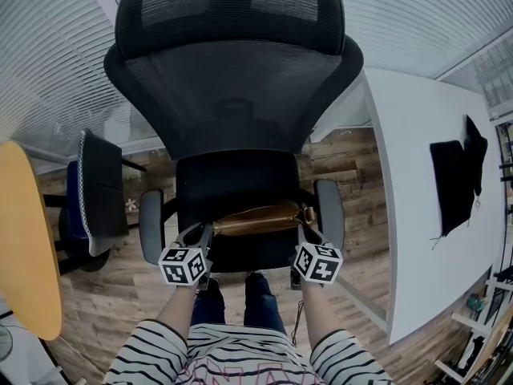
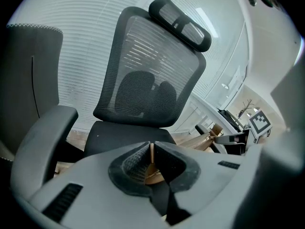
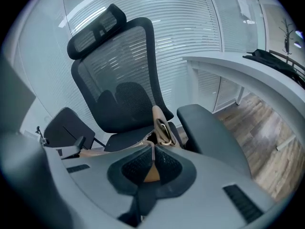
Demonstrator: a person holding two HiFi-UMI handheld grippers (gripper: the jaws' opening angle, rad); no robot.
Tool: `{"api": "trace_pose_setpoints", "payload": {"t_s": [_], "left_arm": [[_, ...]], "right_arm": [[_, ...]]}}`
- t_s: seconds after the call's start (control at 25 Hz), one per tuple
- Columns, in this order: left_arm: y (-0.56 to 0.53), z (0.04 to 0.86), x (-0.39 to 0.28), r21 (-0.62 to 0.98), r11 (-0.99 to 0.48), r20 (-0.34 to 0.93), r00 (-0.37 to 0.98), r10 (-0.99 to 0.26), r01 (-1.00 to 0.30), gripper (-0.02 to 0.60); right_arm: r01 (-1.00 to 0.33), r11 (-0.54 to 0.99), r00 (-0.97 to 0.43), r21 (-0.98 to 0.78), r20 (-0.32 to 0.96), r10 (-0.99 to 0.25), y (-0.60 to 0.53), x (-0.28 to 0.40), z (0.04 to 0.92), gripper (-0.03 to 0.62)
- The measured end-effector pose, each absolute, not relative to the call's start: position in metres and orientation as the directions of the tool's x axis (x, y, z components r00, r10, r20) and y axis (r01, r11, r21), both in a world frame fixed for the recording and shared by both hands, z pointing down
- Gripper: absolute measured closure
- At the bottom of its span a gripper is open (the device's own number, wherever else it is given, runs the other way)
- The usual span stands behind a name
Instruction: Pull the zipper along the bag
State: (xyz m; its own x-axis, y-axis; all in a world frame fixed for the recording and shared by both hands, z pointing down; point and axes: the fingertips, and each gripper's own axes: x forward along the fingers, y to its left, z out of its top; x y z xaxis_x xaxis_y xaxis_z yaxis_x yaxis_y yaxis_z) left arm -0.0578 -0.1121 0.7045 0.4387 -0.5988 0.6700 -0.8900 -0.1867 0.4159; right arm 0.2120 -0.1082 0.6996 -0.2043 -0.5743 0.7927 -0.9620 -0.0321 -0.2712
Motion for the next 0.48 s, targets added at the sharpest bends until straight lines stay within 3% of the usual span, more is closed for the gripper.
{"api": "trace_pose_setpoints", "payload": {"t_s": [0.48], "left_arm": [[-0.1130,0.7070,-0.0588,0.426,-0.174,0.677,0.440,-0.590,-0.888,0.535]], "right_arm": [[-0.966,-0.064,-0.168,-0.250,0.798,-0.578,-0.1055,0.2165,0.6978,0.556]]}}
